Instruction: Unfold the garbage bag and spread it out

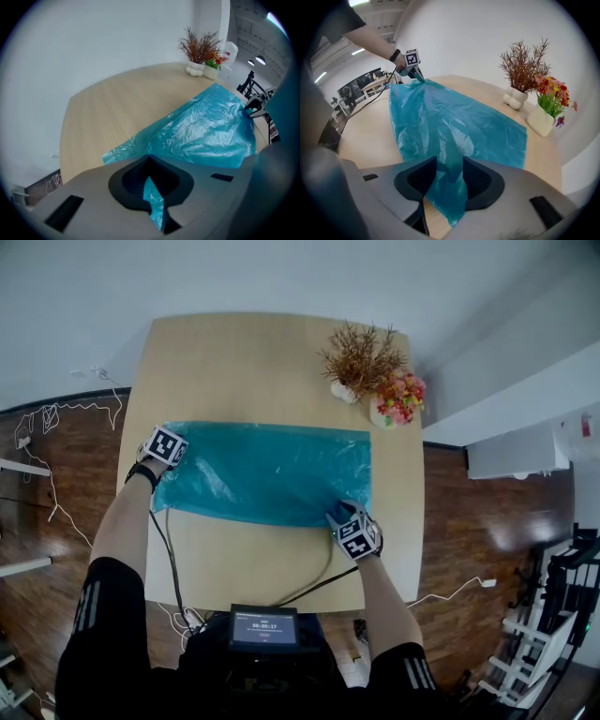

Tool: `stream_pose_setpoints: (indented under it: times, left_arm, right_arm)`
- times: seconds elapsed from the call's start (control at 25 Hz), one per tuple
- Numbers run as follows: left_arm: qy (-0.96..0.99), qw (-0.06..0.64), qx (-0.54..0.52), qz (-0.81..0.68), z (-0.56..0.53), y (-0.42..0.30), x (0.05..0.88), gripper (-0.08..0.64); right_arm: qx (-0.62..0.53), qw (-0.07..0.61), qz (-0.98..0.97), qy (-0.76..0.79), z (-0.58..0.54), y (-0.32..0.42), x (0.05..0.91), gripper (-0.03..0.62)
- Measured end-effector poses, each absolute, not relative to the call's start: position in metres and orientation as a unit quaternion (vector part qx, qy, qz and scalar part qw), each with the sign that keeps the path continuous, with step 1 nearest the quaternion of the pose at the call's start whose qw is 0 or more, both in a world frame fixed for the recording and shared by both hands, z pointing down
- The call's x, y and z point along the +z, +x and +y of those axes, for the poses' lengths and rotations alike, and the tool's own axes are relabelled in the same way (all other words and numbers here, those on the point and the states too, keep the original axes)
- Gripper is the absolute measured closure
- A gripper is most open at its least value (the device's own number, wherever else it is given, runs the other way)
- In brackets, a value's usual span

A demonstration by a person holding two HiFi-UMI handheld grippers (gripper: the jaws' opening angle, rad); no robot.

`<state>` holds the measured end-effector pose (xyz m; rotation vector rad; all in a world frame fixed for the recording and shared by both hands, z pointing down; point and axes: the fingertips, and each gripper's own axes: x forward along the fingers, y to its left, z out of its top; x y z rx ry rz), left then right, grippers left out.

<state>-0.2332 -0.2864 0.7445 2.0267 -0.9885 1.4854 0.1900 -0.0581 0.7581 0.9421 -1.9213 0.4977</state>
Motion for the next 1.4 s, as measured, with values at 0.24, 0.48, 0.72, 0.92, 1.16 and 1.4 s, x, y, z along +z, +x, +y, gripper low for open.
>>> stream_pose_setpoints:
  times: [0.24, 0.48, 0.72, 0.92, 1.16, 1.4]
  left_arm:
    - [0.726, 0.223, 0.545, -0.354, -0.307, -0.228, 0.751, 0.559]
    - [0.709, 0.219, 0.570, -0.354, -0.307, -0.233, 0.762, 0.559]
    - [0.736, 0.169, 0.559, -0.342, -0.314, -0.228, 0.765, 0.559]
    - [0.767, 0.117, 0.530, -0.343, -0.313, -0.225, 0.753, 0.559]
    - [0.798, 0.049, 0.478, -0.365, -0.316, -0.210, 0.702, 0.559]
    - [0.818, -0.049, 0.442, -0.364, -0.297, -0.194, 0.653, 0.559]
  right_arm:
    - [0.199, 0.460, -0.777, 0.381, -0.092, 0.195, 0.758, 0.387]
    - [0.195, 0.461, -0.779, 0.377, -0.101, 0.192, 0.758, 0.382]
    - [0.193, 0.463, -0.779, 0.376, -0.099, 0.192, 0.763, 0.385]
    - [0.184, 0.470, -0.781, 0.368, -0.098, 0.187, 0.762, 0.413]
    - [0.170, 0.480, -0.775, 0.374, -0.101, 0.189, 0.762, 0.387]
    - [0.122, 0.459, -0.783, 0.401, -0.118, 0.177, 0.732, 0.388]
